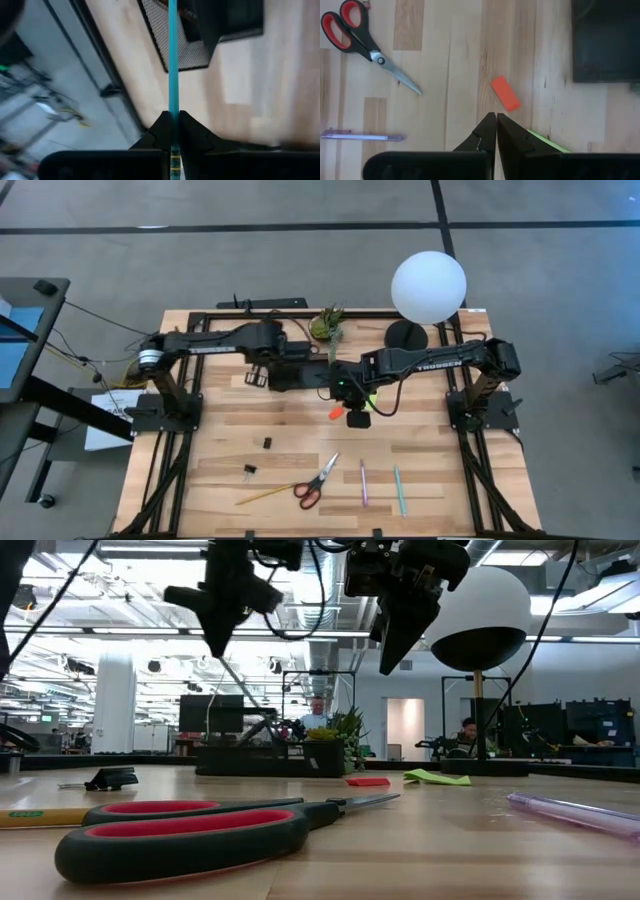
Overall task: Pick and place office supplies into organizer
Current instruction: Put the blue pencil into the black desk organizer
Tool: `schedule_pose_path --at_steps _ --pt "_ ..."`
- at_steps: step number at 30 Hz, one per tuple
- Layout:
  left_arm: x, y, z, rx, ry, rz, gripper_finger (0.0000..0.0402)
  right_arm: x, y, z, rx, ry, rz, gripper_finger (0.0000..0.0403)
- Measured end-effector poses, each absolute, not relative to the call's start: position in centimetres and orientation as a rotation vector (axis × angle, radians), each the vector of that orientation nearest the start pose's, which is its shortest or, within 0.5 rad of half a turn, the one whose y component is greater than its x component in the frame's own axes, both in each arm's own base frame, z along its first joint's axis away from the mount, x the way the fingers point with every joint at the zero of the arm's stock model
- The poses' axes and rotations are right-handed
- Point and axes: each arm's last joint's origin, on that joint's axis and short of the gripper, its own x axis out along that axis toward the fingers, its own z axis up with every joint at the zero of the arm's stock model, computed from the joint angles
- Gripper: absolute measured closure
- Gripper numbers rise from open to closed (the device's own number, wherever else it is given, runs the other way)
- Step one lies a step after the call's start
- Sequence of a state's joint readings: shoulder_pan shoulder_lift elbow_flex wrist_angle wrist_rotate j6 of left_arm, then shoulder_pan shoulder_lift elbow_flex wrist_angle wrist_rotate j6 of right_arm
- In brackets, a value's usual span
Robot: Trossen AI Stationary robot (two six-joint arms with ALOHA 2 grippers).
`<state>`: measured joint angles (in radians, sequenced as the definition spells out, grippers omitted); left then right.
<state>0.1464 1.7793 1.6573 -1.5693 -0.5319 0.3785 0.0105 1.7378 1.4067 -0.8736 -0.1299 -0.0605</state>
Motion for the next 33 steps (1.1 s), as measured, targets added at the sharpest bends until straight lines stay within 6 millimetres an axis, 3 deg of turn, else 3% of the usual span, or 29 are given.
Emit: schedule_pose_path --at_steps 7,11,19,23,33 --pt "32.4 6.3 28.5 1.014 1.914 0.068 0.0400 35.0 0.7 25.1 0.019 1.199 0.159 0.0394" --pt "32.6 5.6 28.8 1.209 1.939 0.033 0.0400 35.0 0.7 25.1 0.019 1.199 0.159 0.0394" --pt "32.6 3.9 28.9 1.240 1.903 -0.142 0.0400 35.1 0.8 25.1 0.015 1.179 0.165 0.0395" --pt "32.5 4.0 28.9 1.259 1.909 -0.183 0.0400 35.4 0.8 25.2 0.013 1.151 0.164 0.0394" --pt "32.4 4.7 27.3 1.108 1.940 -0.168 0.0388 35.2 0.7 25.0 0.016 1.166 0.159 0.0395"
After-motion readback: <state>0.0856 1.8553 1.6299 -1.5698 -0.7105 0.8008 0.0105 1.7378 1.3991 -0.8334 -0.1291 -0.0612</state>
